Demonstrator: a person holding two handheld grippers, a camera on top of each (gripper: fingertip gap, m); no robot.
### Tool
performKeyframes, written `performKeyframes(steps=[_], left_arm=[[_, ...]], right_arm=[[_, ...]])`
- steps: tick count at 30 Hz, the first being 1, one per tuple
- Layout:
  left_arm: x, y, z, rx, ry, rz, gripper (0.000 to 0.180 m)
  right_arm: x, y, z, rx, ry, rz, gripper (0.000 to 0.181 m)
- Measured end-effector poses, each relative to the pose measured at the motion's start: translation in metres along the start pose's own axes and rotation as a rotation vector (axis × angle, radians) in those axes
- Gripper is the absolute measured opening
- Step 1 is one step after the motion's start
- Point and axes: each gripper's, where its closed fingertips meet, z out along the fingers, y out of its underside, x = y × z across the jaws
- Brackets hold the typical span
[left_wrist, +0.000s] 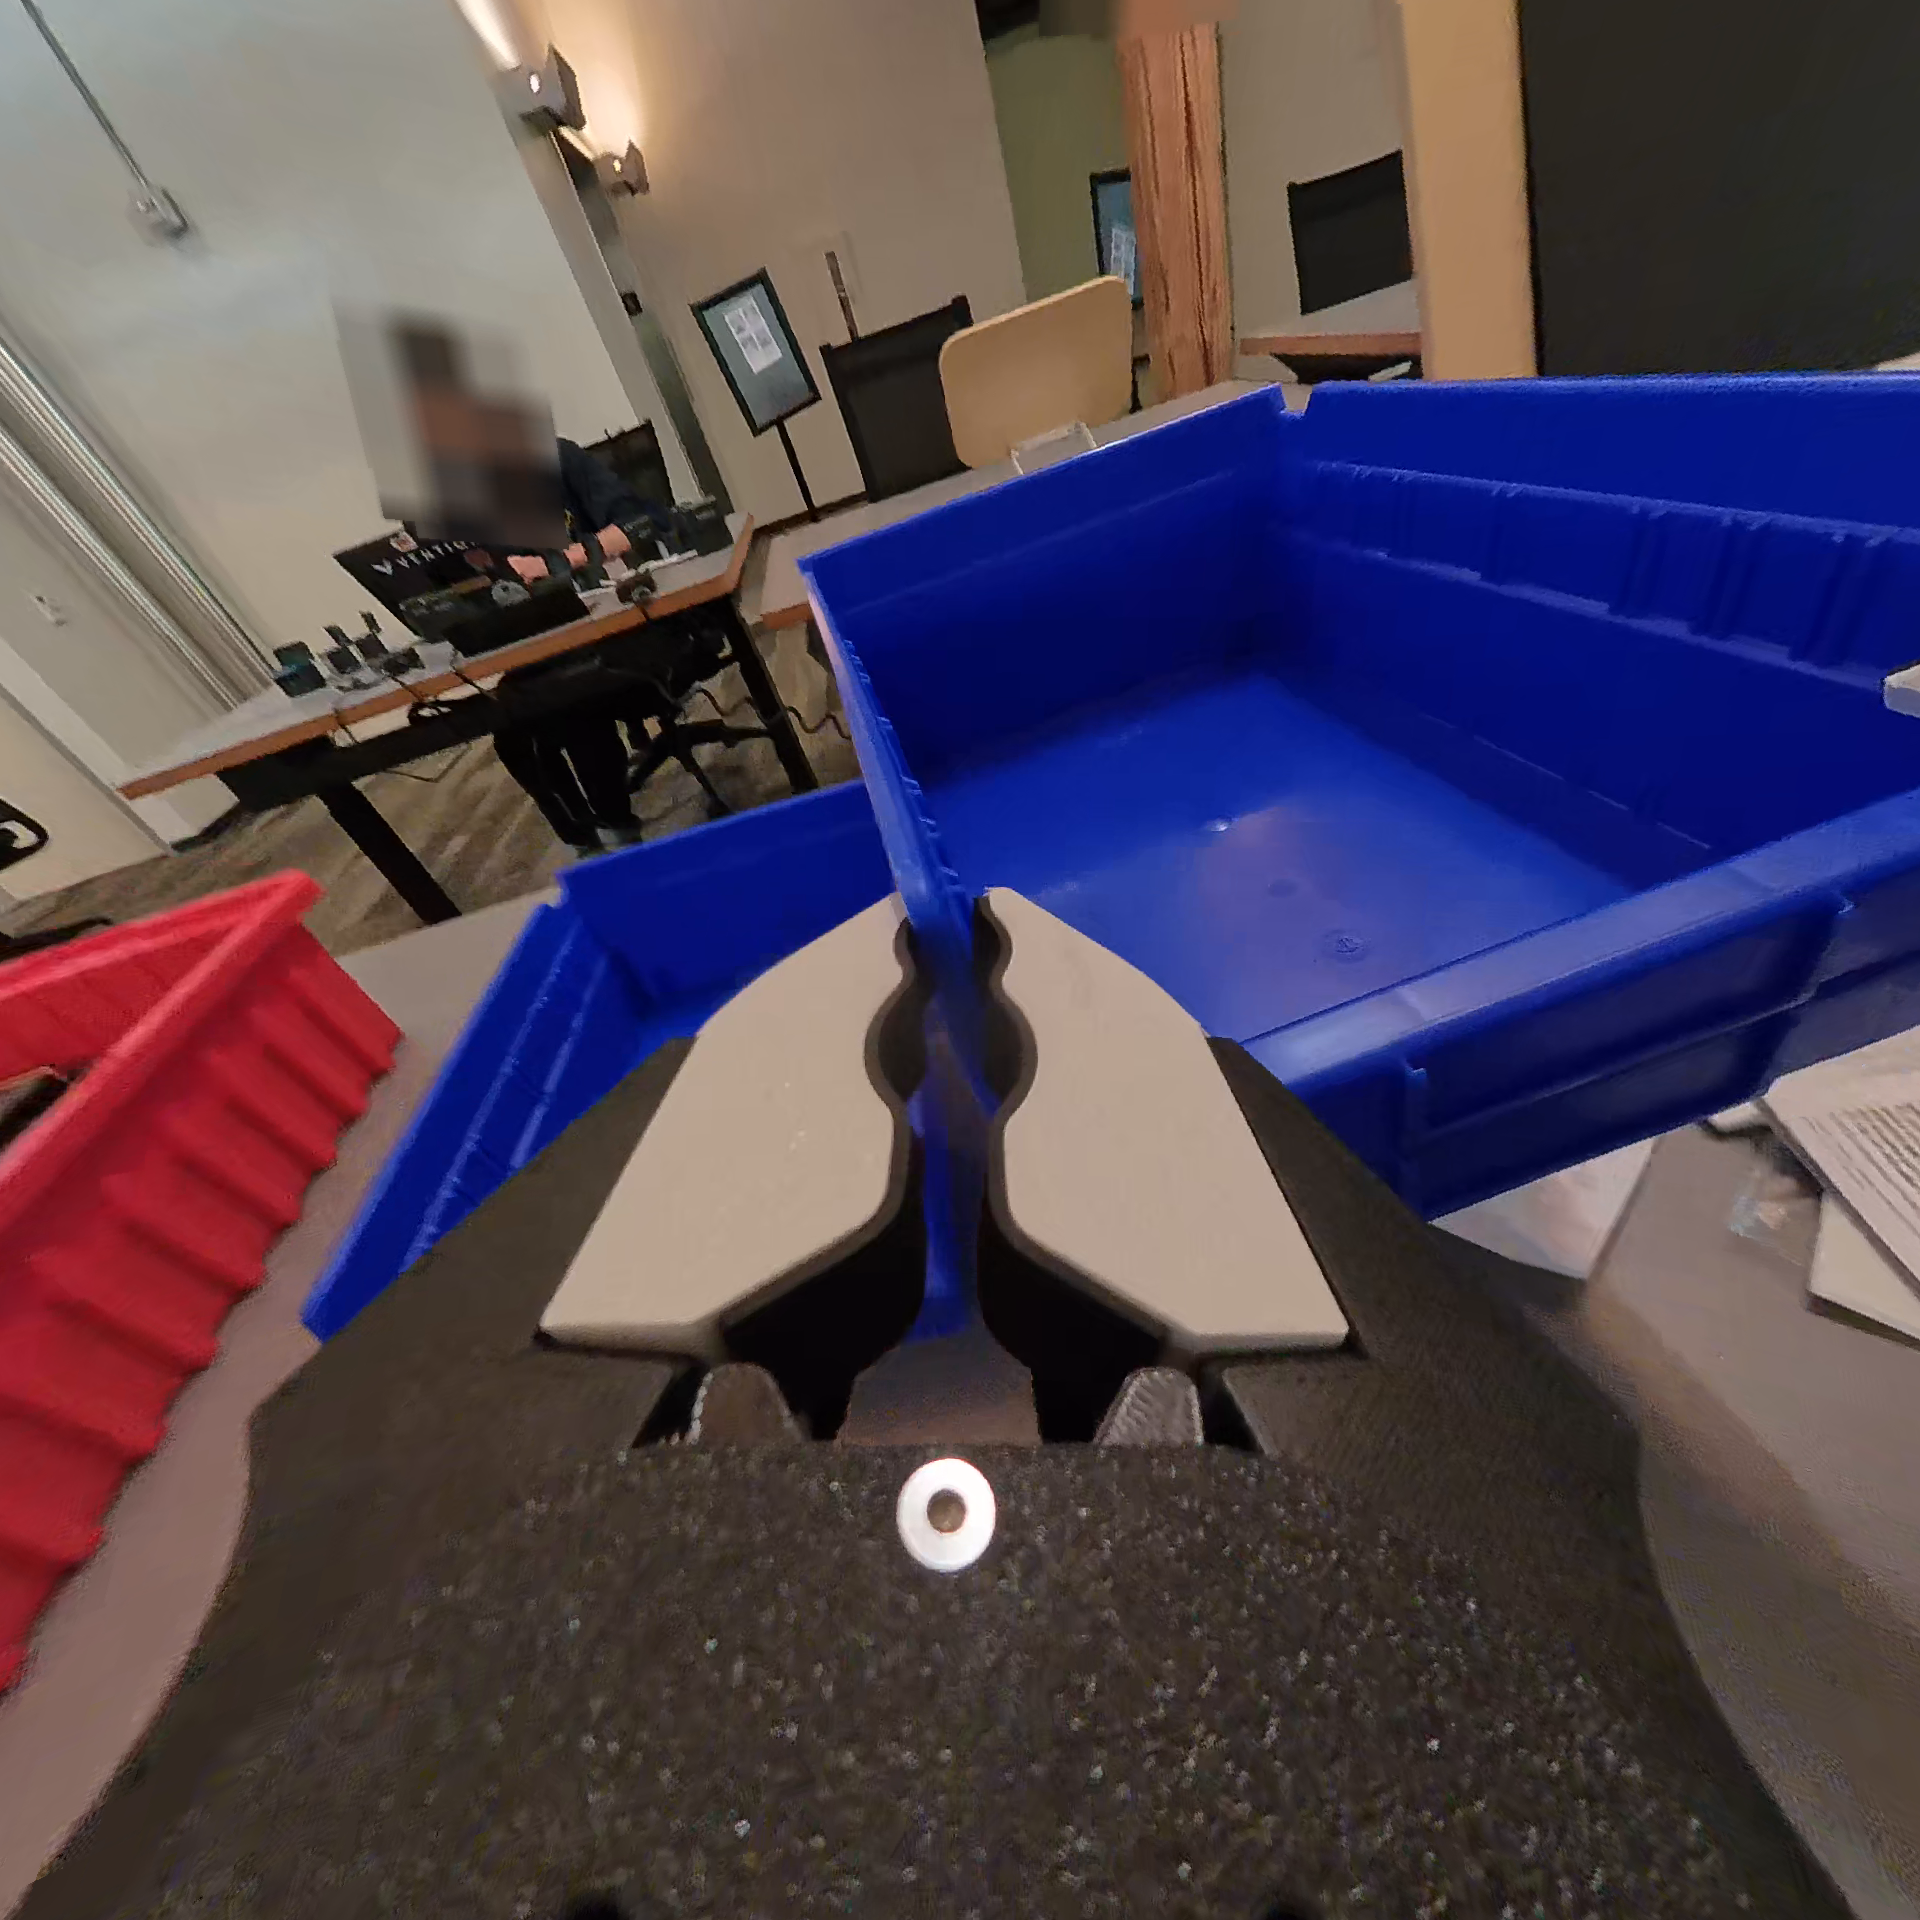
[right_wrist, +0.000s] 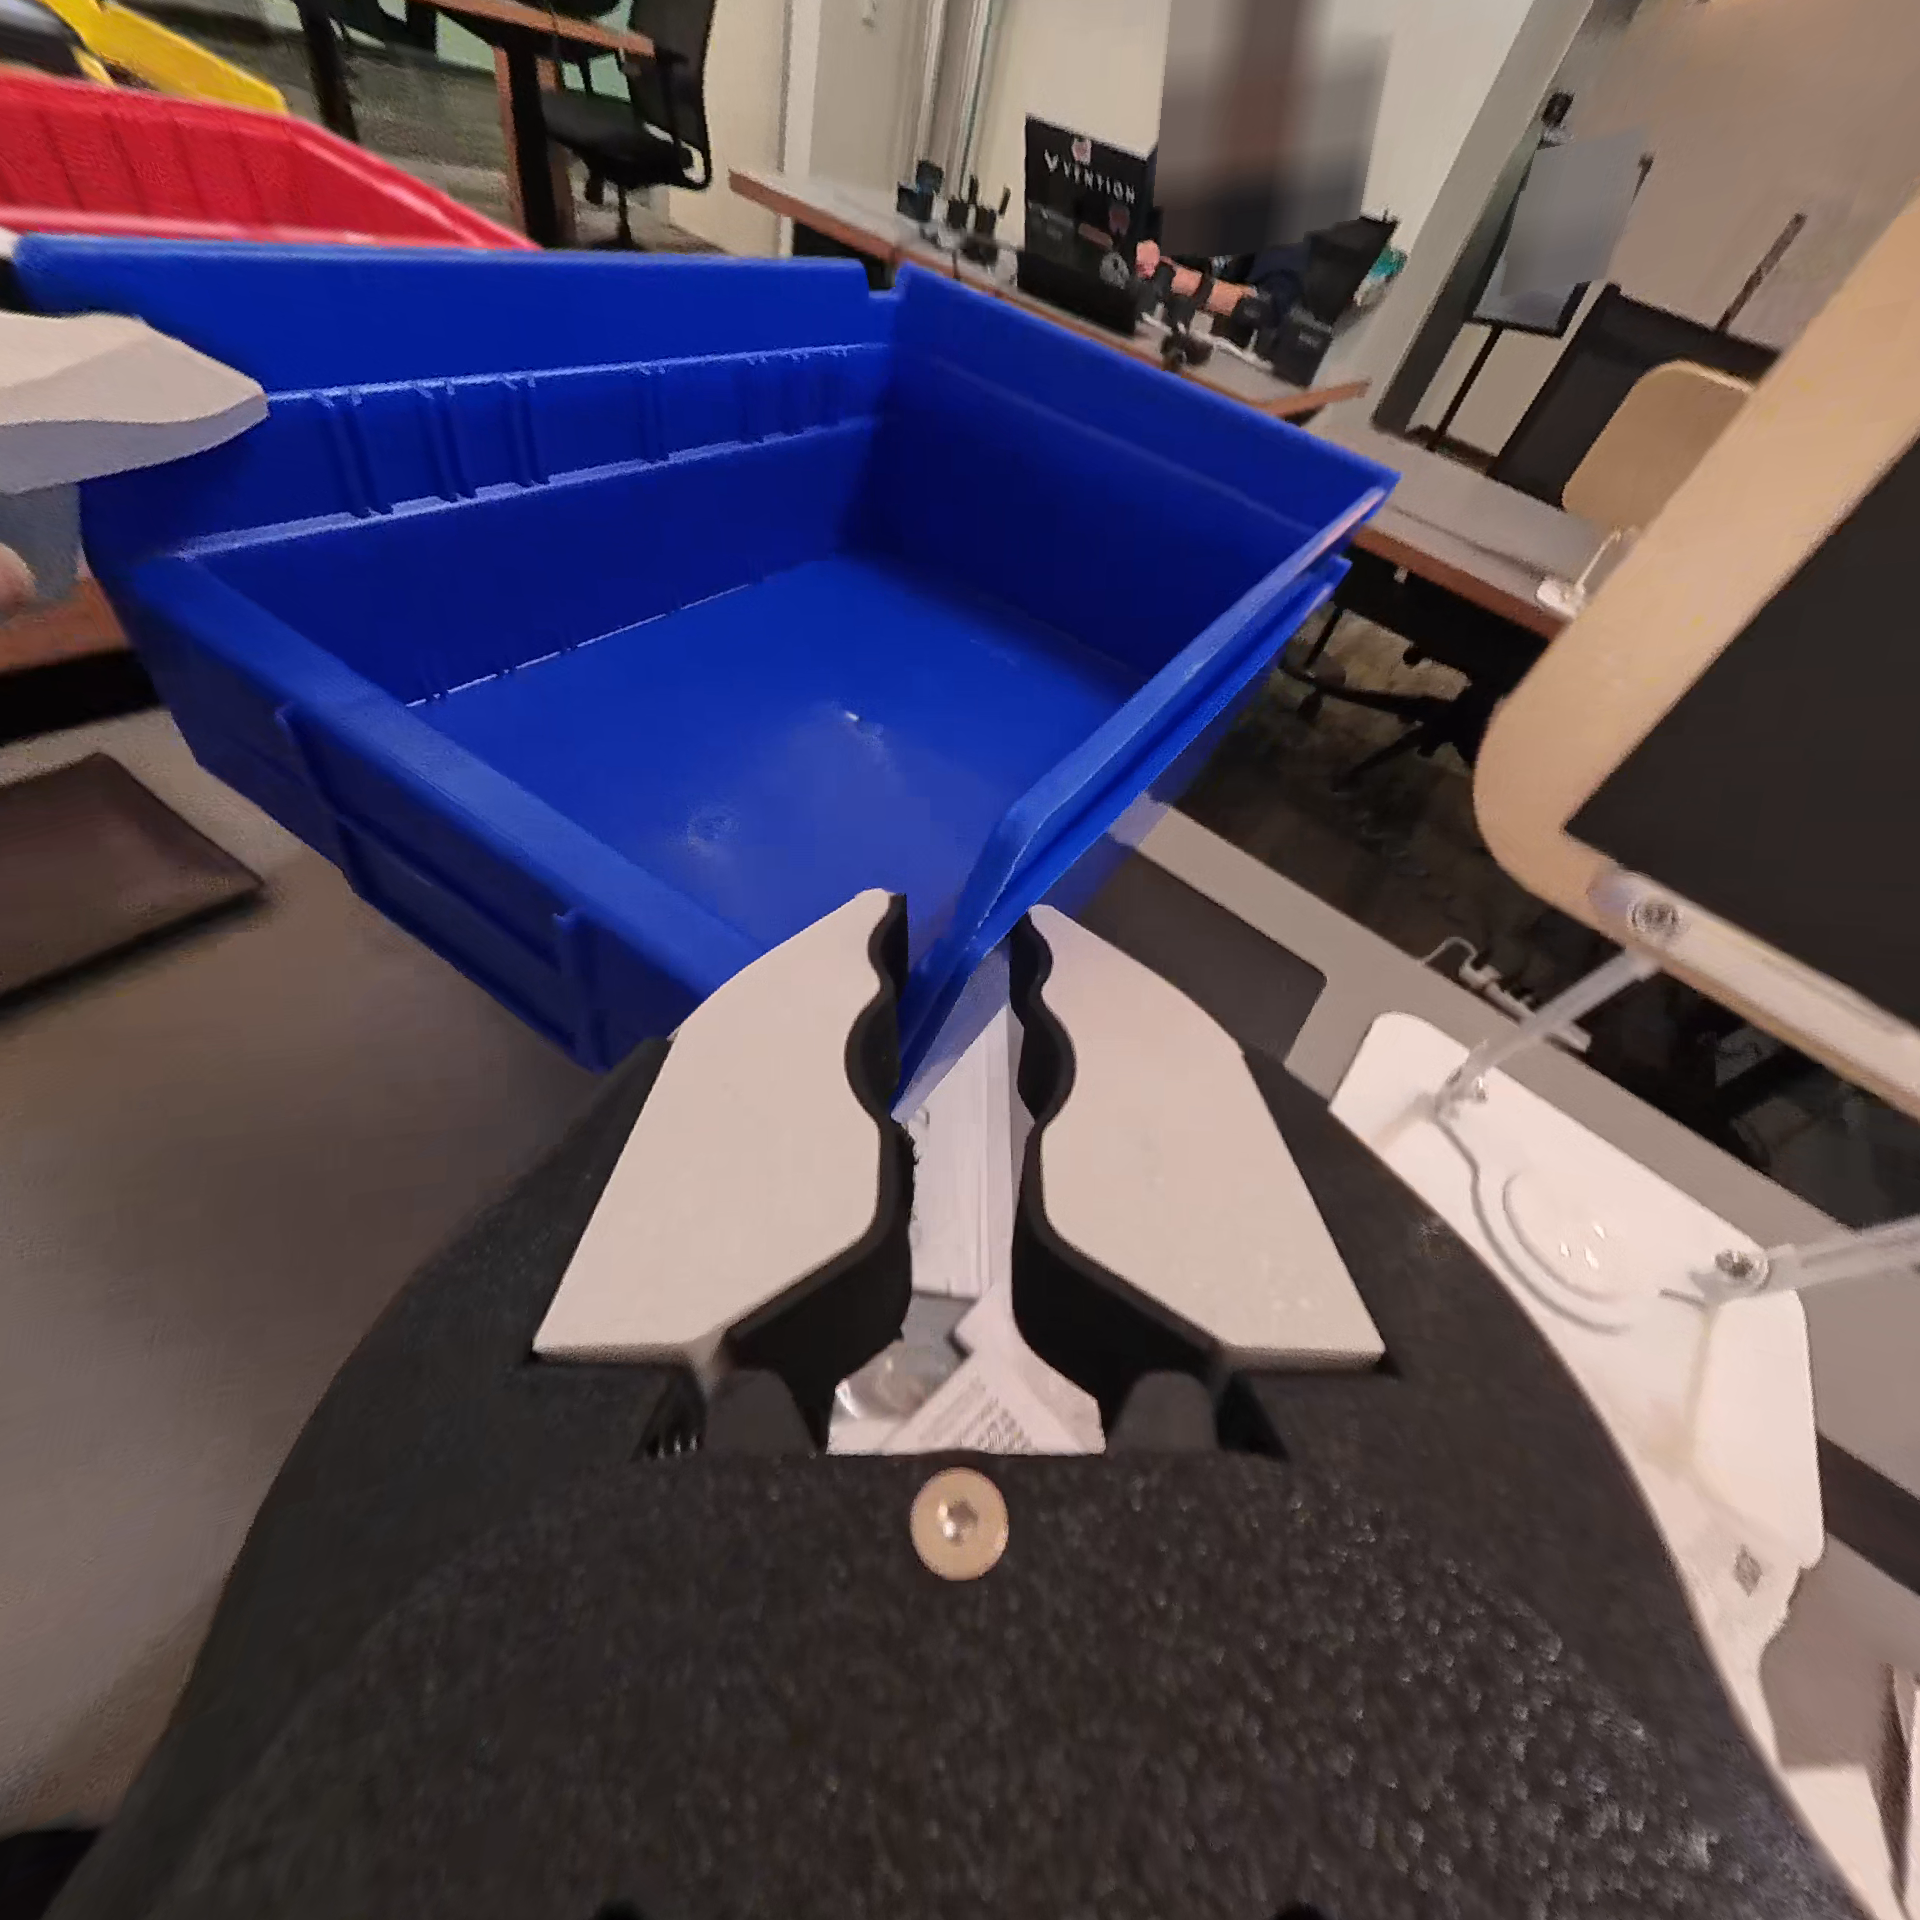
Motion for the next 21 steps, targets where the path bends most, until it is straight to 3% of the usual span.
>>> performKeyframes(steps=[12,21], left_arm=[[-0.126,-0.026,0.004,0.008,-0.153,0.034,0.005],[-0.100,-0.007,0.012,0.062,-0.096,-0.021,0.004]], right_arm=[[-0.060,-0.075,0.080,0.082,-0.077,0.002,0.019],[-0.051,-0.050,0.063,0.075,0.022,-0.024,0.019]])
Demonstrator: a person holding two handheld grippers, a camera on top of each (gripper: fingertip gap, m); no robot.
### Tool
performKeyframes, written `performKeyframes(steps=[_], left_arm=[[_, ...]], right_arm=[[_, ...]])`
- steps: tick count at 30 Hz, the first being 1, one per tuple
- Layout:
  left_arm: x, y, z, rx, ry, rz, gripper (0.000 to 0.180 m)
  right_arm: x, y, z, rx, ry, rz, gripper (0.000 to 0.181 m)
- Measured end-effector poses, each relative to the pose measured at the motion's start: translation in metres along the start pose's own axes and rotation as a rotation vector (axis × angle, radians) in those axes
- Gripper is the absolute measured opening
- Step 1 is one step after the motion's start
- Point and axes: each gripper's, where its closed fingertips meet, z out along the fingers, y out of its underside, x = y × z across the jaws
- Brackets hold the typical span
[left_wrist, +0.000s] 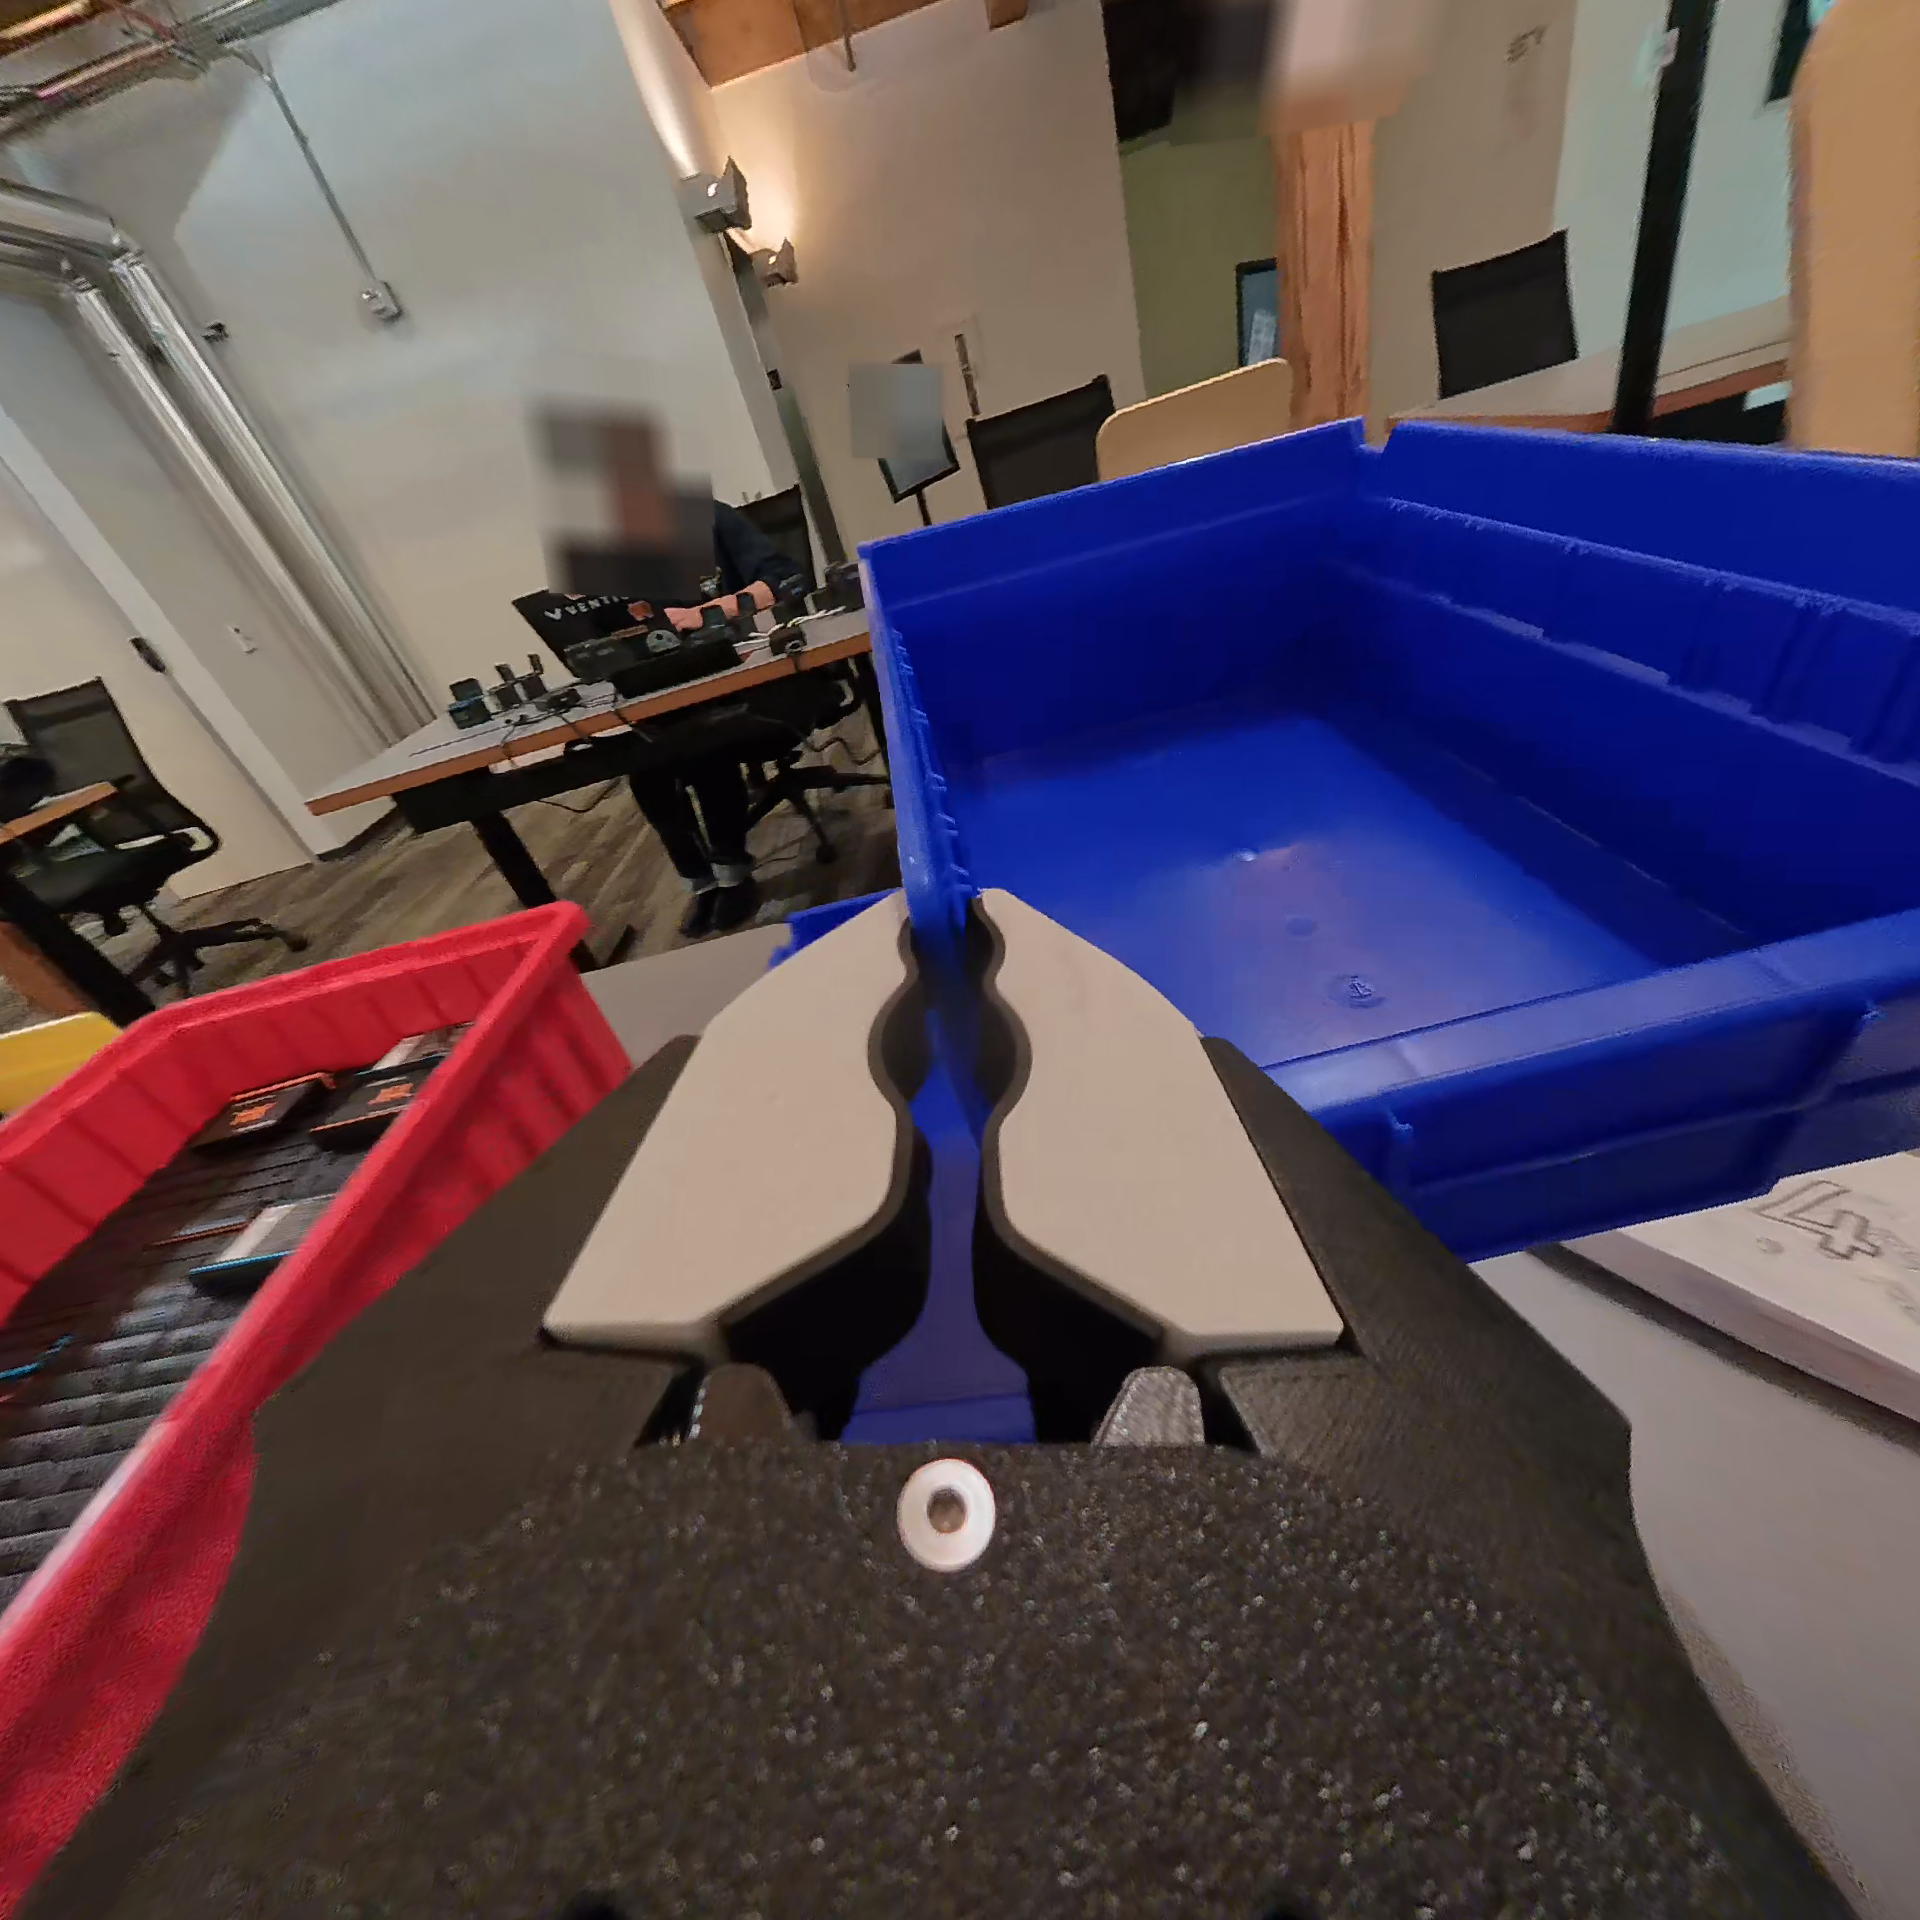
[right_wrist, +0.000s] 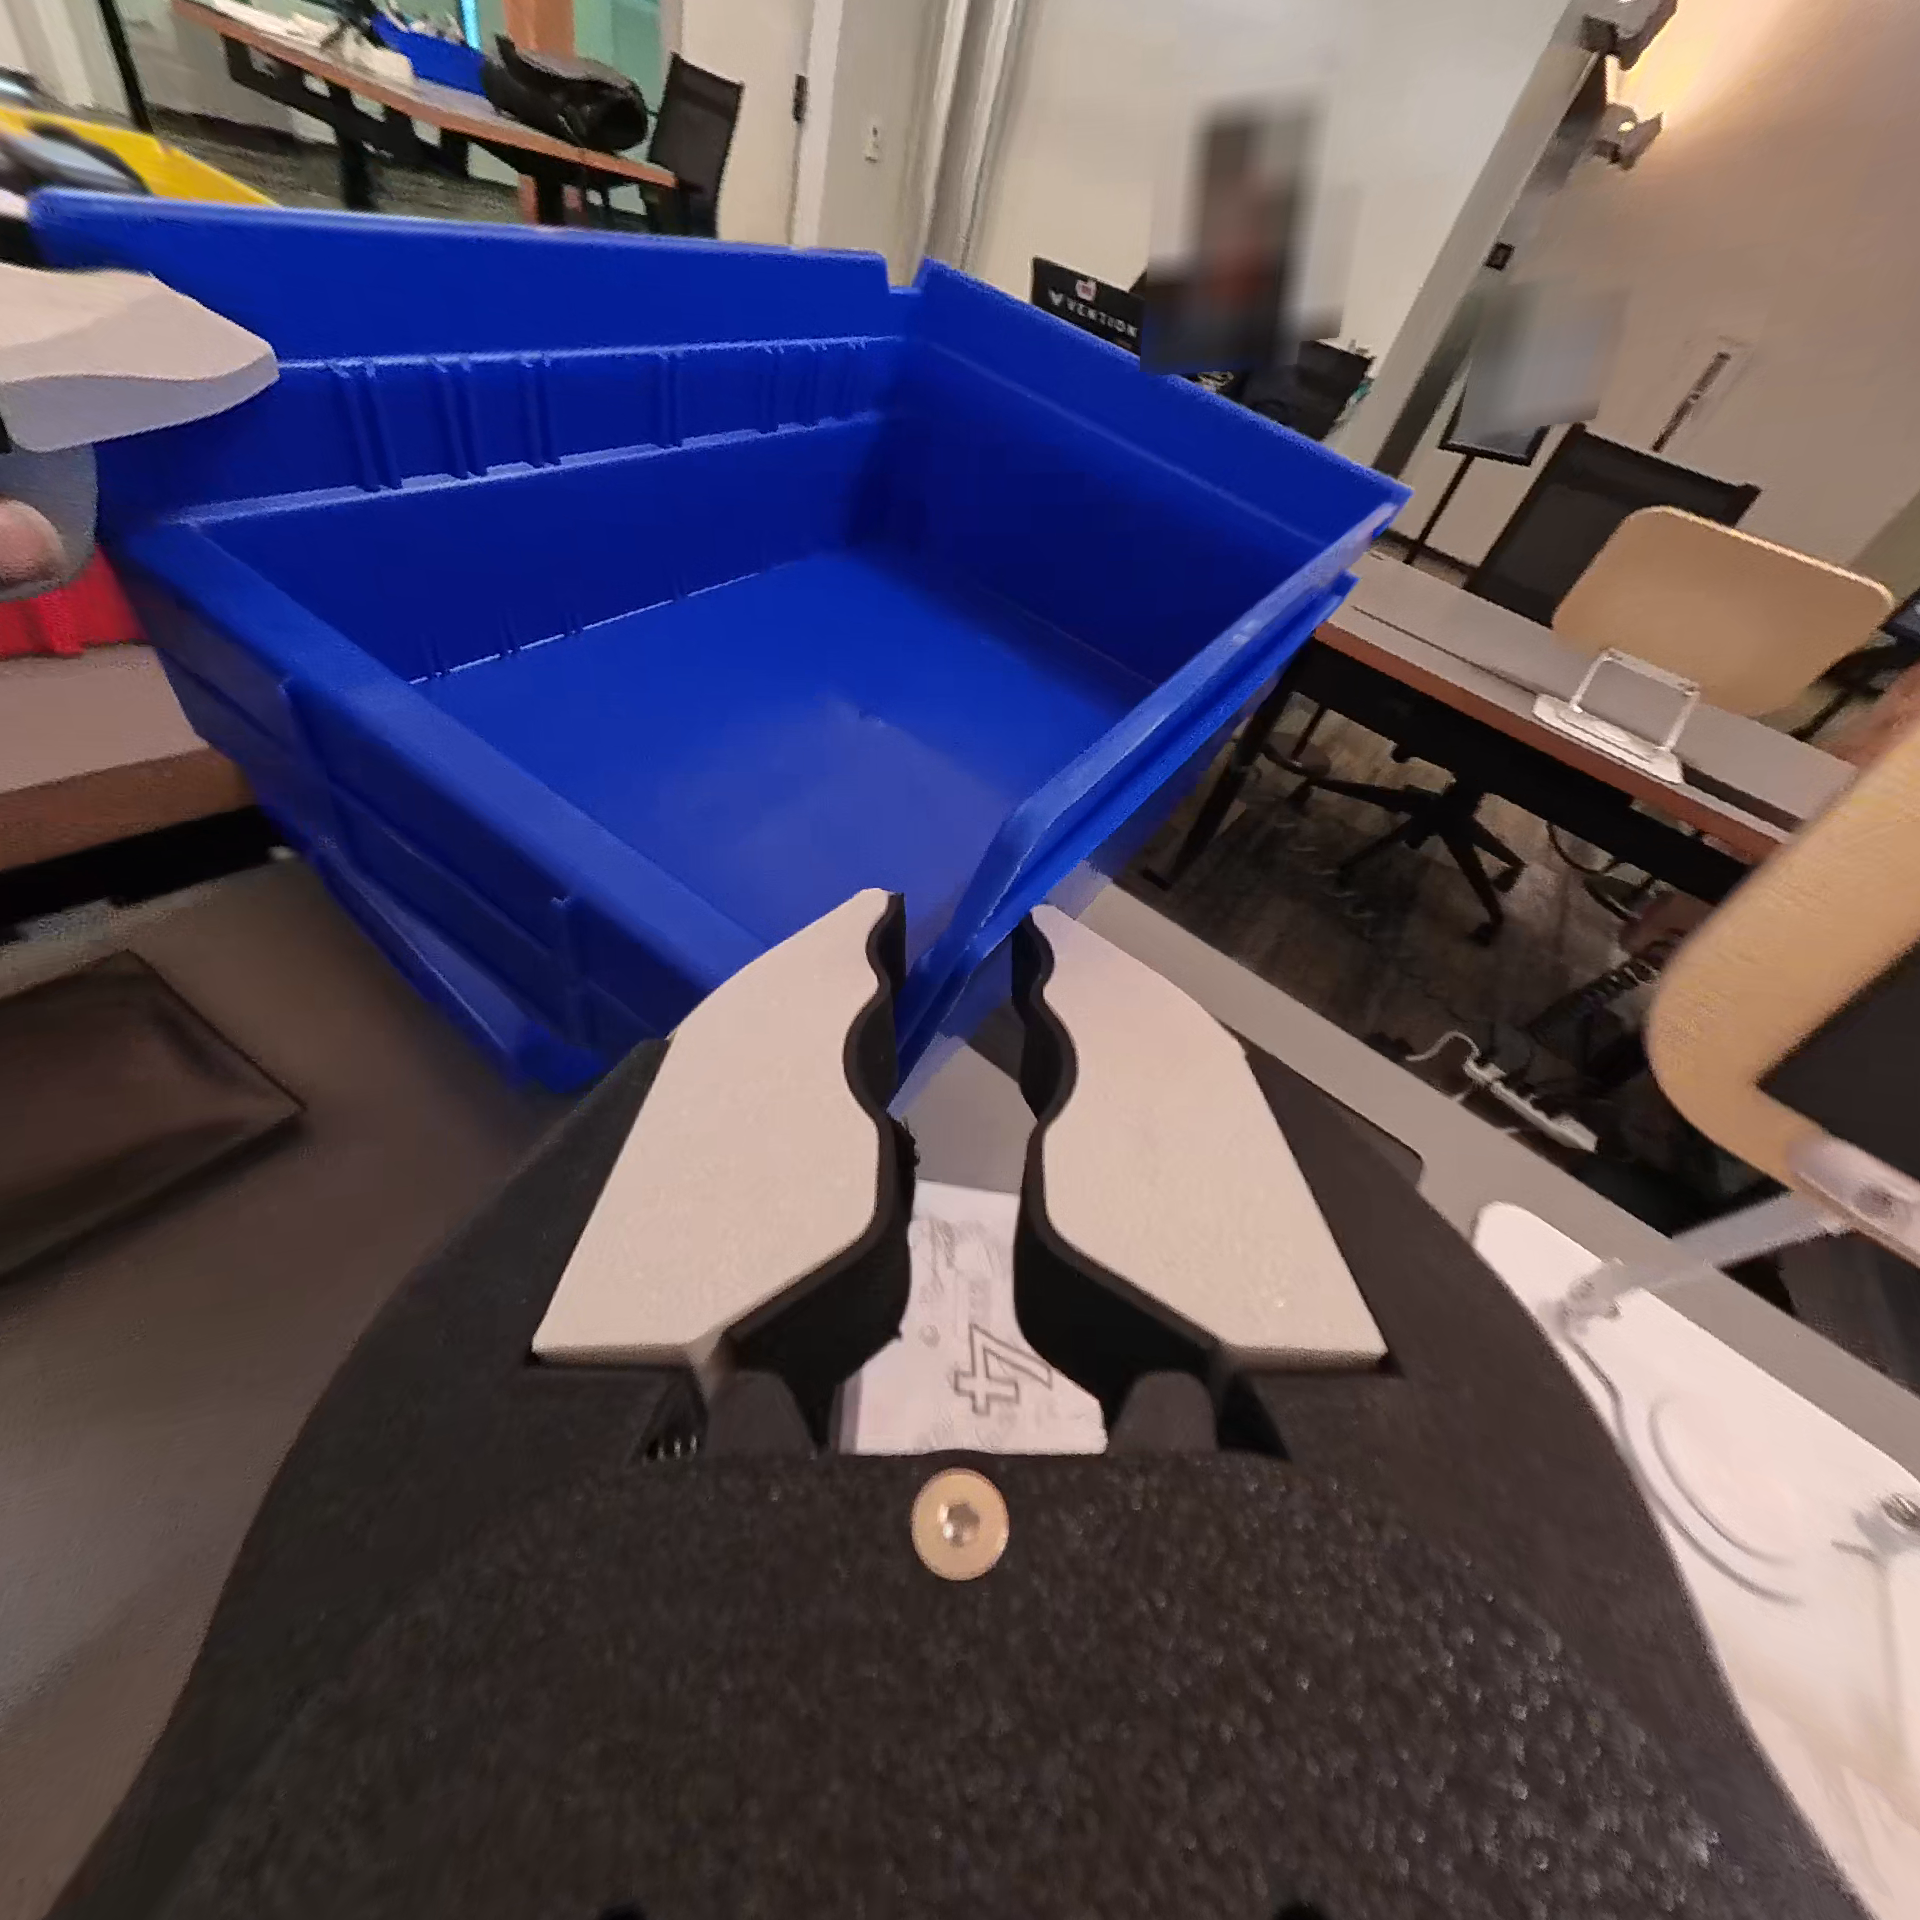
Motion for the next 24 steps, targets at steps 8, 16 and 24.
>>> performKeyframes(steps=[8,16,24], left_arm=[[0.080,0.027,-0.010,-0.012,0.099,-0.050,0.005],[0.103,0.052,-0.075,-0.098,0.097,-0.069,0.003],[0.094,0.064,-0.123,-0.059,-0.015,-0.200,0.004]], right_arm=[[0.026,0.060,-0.058,-0.071,0.081,0.043,0.018],[-0.016,0.107,-0.108,-0.118,-0.061,0.088,0.023],[-0.057,0.117,-0.144,-0.107,-0.400,0.114,0.044]])
